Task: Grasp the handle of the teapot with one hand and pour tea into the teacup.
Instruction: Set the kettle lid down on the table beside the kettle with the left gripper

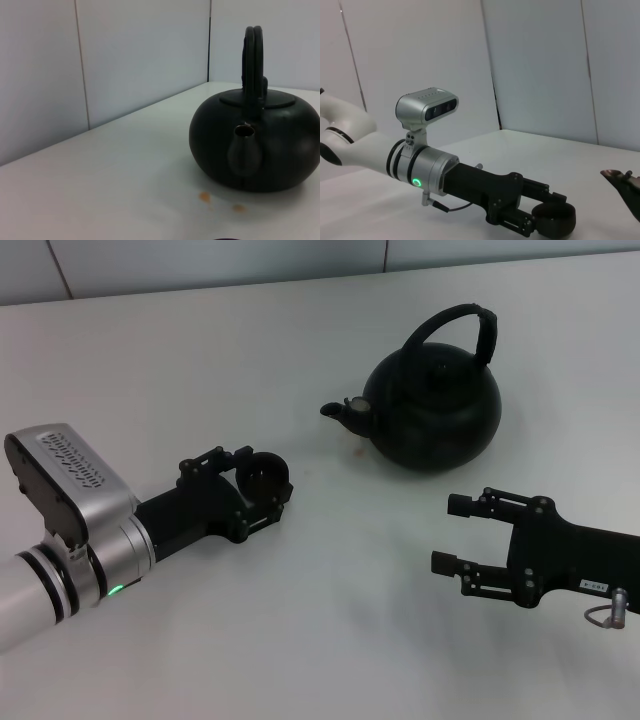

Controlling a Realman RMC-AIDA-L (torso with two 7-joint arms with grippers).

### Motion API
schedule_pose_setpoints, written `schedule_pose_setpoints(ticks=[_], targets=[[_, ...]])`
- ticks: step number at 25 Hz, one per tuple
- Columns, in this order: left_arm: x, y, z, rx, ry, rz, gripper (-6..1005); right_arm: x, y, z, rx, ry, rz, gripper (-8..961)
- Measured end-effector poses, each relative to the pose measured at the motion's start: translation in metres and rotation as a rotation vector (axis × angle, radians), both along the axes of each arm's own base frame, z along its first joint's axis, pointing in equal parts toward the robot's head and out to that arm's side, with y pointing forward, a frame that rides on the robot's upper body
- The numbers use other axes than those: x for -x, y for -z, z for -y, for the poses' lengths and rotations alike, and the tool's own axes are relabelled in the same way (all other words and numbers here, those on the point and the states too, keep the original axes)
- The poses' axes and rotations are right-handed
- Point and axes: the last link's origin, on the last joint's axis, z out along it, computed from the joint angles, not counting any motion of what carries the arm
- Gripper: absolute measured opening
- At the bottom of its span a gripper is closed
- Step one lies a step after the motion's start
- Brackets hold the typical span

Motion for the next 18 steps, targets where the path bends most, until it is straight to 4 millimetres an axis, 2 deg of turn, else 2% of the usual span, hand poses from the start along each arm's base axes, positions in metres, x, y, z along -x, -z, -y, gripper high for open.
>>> schedule_pose_setpoints(ticks=[18], targets=[[-0.0020,0.0004,0.0007,-0.008,0.016,0.003,852,-0.0001,-0.0001,-0.0001,0.001,0.004,-0.002,745]])
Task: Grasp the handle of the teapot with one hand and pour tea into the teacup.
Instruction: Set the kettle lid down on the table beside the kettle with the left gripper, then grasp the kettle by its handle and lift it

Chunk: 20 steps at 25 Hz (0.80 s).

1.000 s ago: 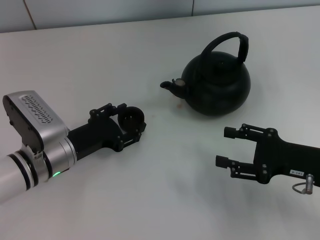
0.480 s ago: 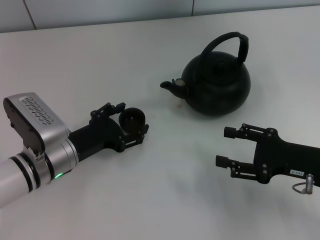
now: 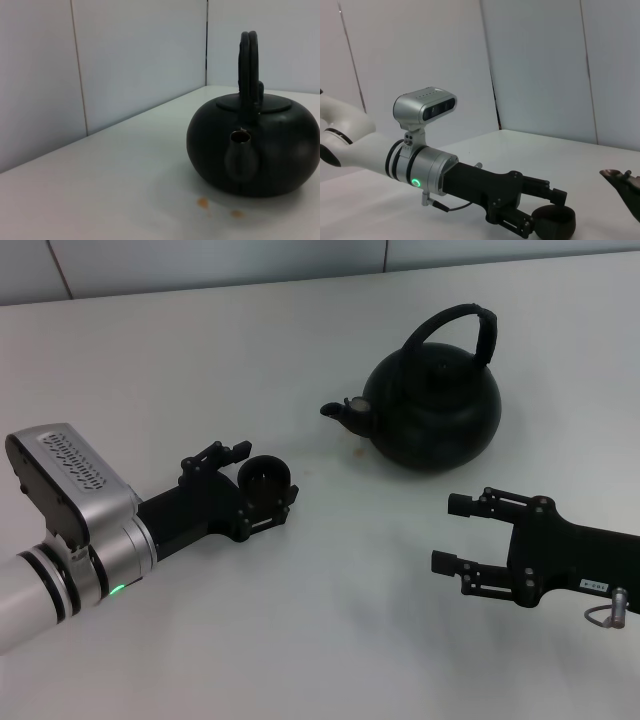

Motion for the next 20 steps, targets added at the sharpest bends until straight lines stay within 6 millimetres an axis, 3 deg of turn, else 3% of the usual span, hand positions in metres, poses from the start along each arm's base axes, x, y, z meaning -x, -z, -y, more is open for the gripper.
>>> schedule_pose_setpoints(ticks=[8,20], targets=[[0.007,-0.014,0.009,-0.020,0.025,0.055,852,-0.001,0.001,0.000,-0.001,0.008,0.001,745],[0.042,-0.061,0.044,-0.028,0.059,0.138,852,0.000,-0.001,-0.002,-0.016,0.015,-0.010,745]])
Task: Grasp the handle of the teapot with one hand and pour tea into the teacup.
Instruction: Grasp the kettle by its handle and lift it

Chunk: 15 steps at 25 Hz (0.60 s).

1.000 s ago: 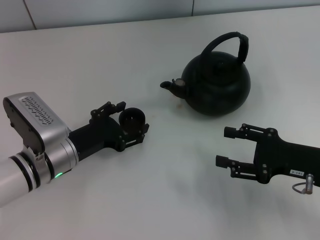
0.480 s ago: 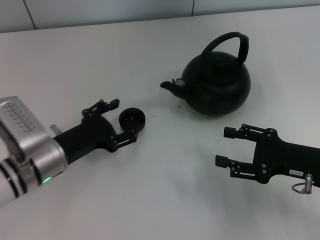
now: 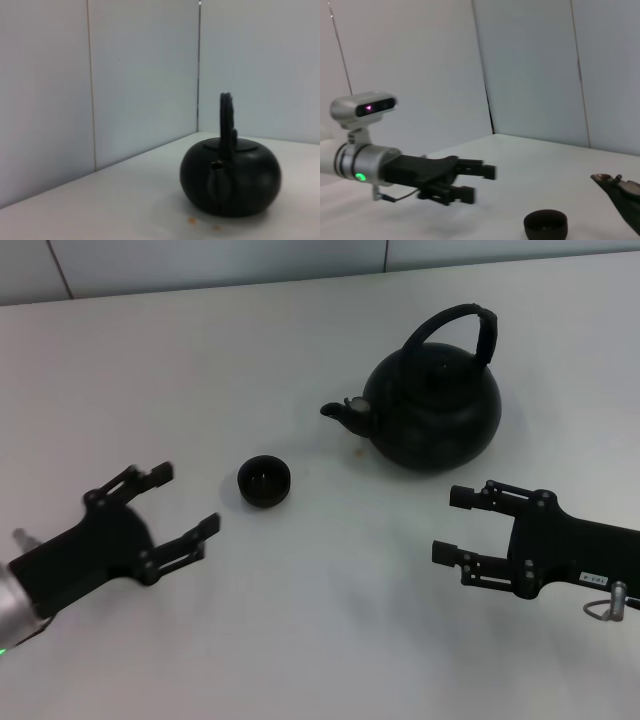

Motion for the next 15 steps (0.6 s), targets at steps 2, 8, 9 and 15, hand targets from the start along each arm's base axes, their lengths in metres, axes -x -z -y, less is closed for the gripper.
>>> schedule_pose_setpoints(ticks=[2,8,9,15], targets=[[0.006,-0.011,0.007,0.018,0.006,0.009,852,0.000,0.000,-0.001,-0.004,0.001,-0.003,745],[0.021,-0.035,0.025,0.064,0.007,0.007,852,0.000,-0.001,0.000,-0.008,0.004,-0.007,745],[0.024,-0.038,0.027,0.066,0.004,0.003,852,0.000,-0.001,0.000,-0.008,0.005,-0.008,745],[0.031,-0.044,0.031,0.060,-0.001,-0.009,852,0.002,0.002,0.001,-0.009,0.011,-0.027,745]])
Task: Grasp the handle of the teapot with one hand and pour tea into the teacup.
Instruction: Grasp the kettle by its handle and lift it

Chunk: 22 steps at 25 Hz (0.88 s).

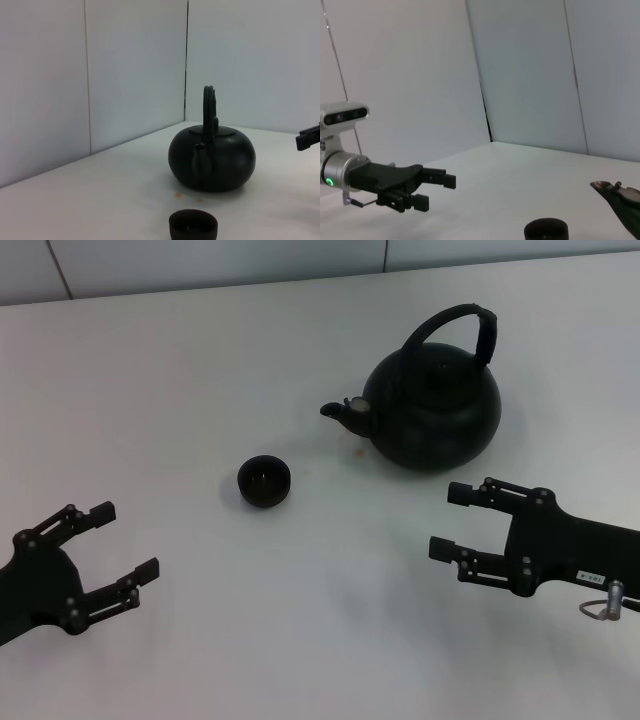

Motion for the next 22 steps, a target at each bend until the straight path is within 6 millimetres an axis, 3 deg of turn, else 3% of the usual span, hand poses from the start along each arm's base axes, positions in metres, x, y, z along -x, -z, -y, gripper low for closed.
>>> schedule_pose_setpoints(ticks=[17,22], targets=[[0.0083,0.0025,0.0035,0.014,-0.009,-0.061,852,-0.0029,0.0042,0.0048,-0.002,0.021,-0.005,744],[0.0068,0.0049,0.0040,0.016,-0.009,-0.056,852,-0.0027,0.0056,0.0088,-0.072,0.025,-0.038,744]])
